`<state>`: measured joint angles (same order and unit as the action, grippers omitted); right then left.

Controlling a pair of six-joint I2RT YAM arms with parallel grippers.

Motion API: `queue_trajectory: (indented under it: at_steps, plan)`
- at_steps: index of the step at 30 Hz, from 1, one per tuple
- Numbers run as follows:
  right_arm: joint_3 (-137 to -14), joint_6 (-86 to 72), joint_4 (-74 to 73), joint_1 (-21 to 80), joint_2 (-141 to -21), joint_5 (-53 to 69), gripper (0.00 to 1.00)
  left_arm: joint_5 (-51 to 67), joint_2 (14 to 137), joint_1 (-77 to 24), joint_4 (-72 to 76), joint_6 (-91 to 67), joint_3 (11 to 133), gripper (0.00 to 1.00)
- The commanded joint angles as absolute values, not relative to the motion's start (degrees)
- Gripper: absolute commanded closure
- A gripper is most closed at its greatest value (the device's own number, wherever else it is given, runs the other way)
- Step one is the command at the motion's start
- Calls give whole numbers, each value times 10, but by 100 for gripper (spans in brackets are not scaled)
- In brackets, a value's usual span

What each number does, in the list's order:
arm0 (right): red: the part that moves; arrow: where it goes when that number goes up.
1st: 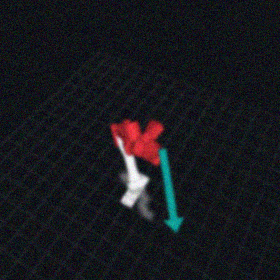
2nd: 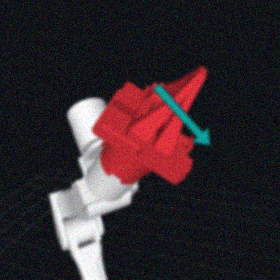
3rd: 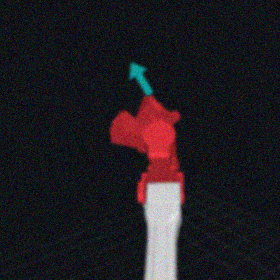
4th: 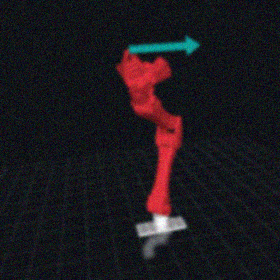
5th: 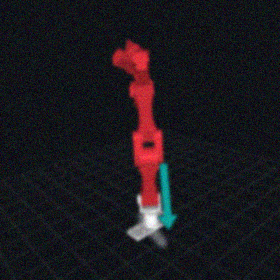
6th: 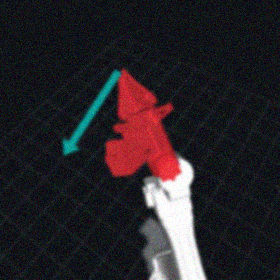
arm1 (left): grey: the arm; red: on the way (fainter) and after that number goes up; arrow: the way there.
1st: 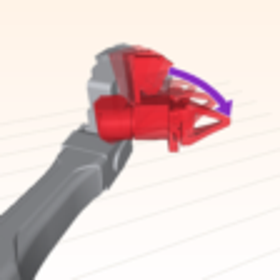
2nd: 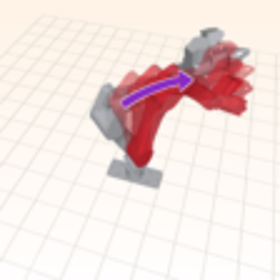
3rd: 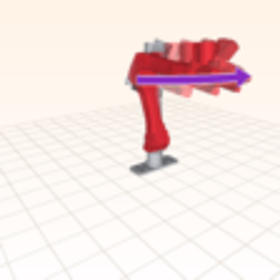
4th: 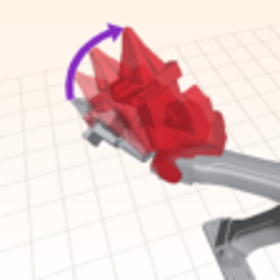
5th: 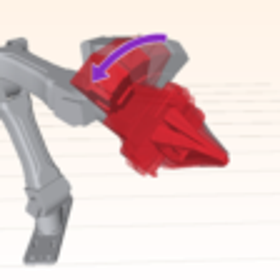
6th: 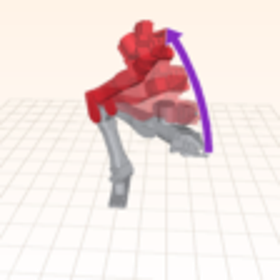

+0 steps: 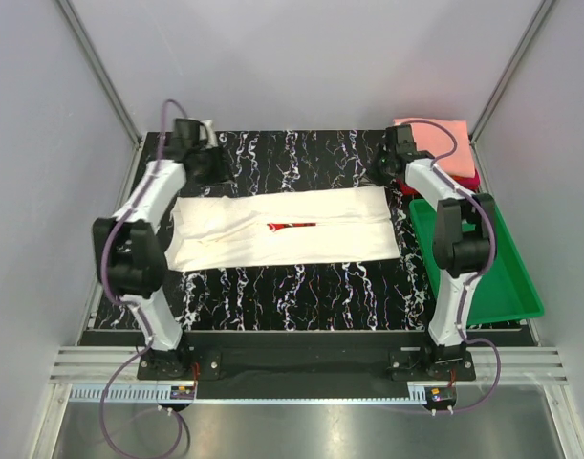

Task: Fold and stack the t-shirts
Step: Fold the tshirt

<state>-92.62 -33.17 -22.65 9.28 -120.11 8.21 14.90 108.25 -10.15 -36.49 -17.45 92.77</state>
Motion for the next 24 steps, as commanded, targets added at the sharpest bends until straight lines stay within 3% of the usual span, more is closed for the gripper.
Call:
queue_trajectory:
  at_steps: [1, 7, 12, 24]
  plan:
    - [-902, -328, -213, 104, -1086, 140, 90, 141, 1035, -36, -369, -139, 853, 56]
    - [-864, -314, -199, 134, -1061, 181, 82, 169, 1021, -21, -342, -120, 799, 55]
    - [-830, -289, -172, 158, -1050, 248, 75, 184, 1074, -19, -337, -73, 854, 54]
    - [-784, -279, -166, 170, -1012, 250, 73, 183, 1173, -20, -337, -28, 932, 53]
